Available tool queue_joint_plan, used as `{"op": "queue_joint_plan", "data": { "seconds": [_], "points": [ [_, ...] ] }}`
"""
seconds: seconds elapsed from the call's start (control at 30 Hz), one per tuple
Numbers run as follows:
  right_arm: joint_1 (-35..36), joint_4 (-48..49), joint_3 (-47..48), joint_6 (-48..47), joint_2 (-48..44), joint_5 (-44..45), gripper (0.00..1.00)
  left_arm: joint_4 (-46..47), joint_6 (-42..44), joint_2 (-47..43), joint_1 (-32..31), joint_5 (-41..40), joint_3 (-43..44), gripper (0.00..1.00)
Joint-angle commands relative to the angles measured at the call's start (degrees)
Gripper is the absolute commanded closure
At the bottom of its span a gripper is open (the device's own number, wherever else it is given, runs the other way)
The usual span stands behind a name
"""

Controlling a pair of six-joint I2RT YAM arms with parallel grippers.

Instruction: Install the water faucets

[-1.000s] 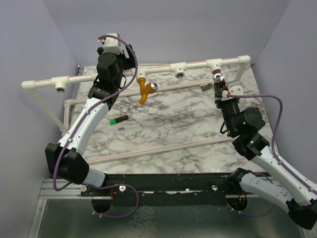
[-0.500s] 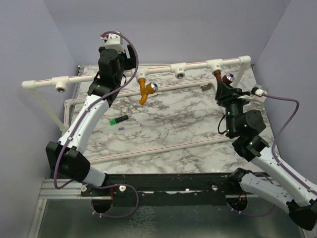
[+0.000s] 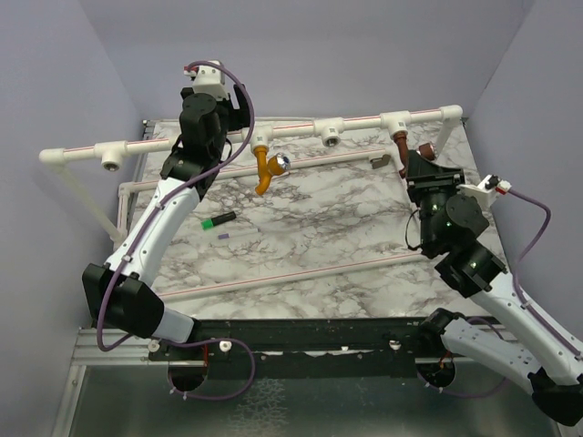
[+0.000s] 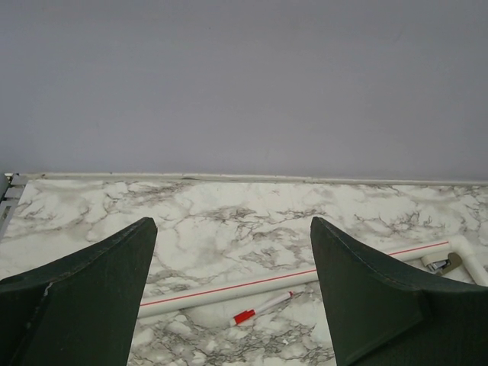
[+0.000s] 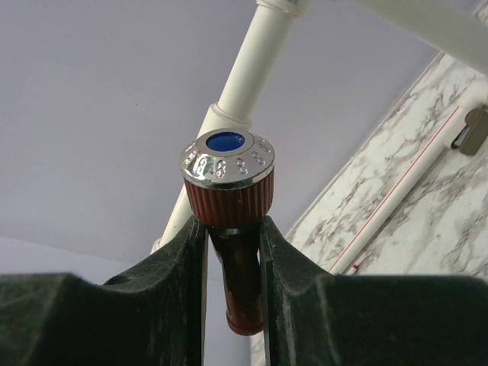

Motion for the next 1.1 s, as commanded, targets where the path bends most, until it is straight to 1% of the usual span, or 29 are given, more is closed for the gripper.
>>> {"op": "queue_joint_plan", "data": {
  "seconds": [0.0,0.1,0.17,0.2,0.23,0.37,0.4,0.6,0.73,0.77,0.9,1.0,1.07],
  "points": [
    [0.6,-13.7,2.2,21.4,-0.4,0.9,0.99,-11.9,-0.6,4.2,-1.7,5.3,-5.4,0.17],
    [0.6,-14.9,2.7,23.6,0.2,-0.7,0.99,-11.5,-0.9,3.8,-1.6,5.5,-5.8,0.17],
    [0.6,-15.3,3.3,23.2,0.5,-1.1,0.99,-11.4,-0.8,3.5,-1.6,5.4,-6.0,0.17],
    [0.6,-15.2,3.6,21.8,0.6,-1.2,0.97,-11.3,-0.8,3.4,-1.6,5.4,-6.1,0.17],
    [0.7,-15.3,3.9,20.9,0.7,-1.0,0.94,-11.3,-0.8,3.4,-1.6,5.3,-6.2,0.17],
    [0.6,-13.3,4.1,14.7,-0.3,-0.8,0.71,-10.8,-0.7,3.3,-1.5,5.3,-6.7,0.17],
    [0.6,-13.0,4.1,13.5,-0.6,-0.7,0.67,-10.8,-0.8,3.3,-1.5,5.4,-6.7,0.17],
    [0.6,-10.7,2.8,8.5,-2.8,-1.0,0.38,-10.7,-1.1,3.3,-1.4,5.8,-6.9,0.17],
    [0.6,-10.8,3.0,3.6,-4.2,-2.1,0.25,-10.6,-1.1,3.4,-1.3,5.8,-7.0,0.17],
    [0.6,-11.2,3.0,2.4,-4.6,-2.4,0.24,-10.6,-1.1,3.4,-1.3,5.8,-7.0,0.17],
    [0.6,-15.3,4.6,-2.3,-5.8,-3.4,0.23,-10.5,-1.1,3.5,-1.3,5.9,-7.0,0.17],
    [0.6,-16.2,5.2,-9.1,-6.8,-4.8,0.21,-10.6,-1.5,3.5,-1.2,6.3,-7.1,0.17],
    [0.6,-14.9,5.1,-16.1,-7.8,-6.8,0.21,-10.5,-1.6,3.5,-1.3,6.5,-7.1,0.17]
  ]
}}
